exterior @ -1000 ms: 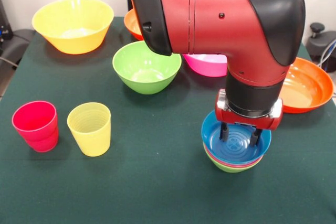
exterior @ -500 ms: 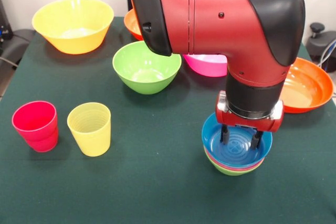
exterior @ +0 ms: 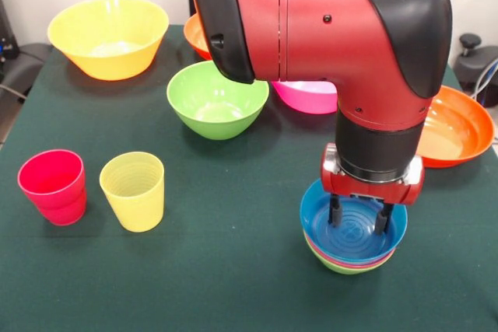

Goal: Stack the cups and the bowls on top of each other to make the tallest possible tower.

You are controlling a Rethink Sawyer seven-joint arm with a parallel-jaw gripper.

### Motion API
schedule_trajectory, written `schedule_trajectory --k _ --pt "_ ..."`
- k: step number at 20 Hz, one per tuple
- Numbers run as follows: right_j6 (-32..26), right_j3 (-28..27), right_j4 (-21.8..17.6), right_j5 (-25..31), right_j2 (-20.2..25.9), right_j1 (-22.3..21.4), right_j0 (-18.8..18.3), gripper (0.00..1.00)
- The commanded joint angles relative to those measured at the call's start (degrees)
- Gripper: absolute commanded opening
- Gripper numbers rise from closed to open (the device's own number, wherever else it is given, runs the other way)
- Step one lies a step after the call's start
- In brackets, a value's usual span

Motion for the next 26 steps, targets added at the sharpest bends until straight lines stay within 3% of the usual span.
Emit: schedule_trajectory --k 1,9,21,26 --pt "-12.28 2.98 -5.57 -3.0 4.88 4.07 -1.44 1.0" --pt "-11.48 3.94 -5.42 -1.37 4.42 3.46 -1.35 1.0" --pt "-12.26 0.08 -3.97 10.45 3.98 -0.3 -0.47 1.0" --pt "-12.1 2.17 -3.38 11.8 4.24 -2.95 -0.73 1.0"
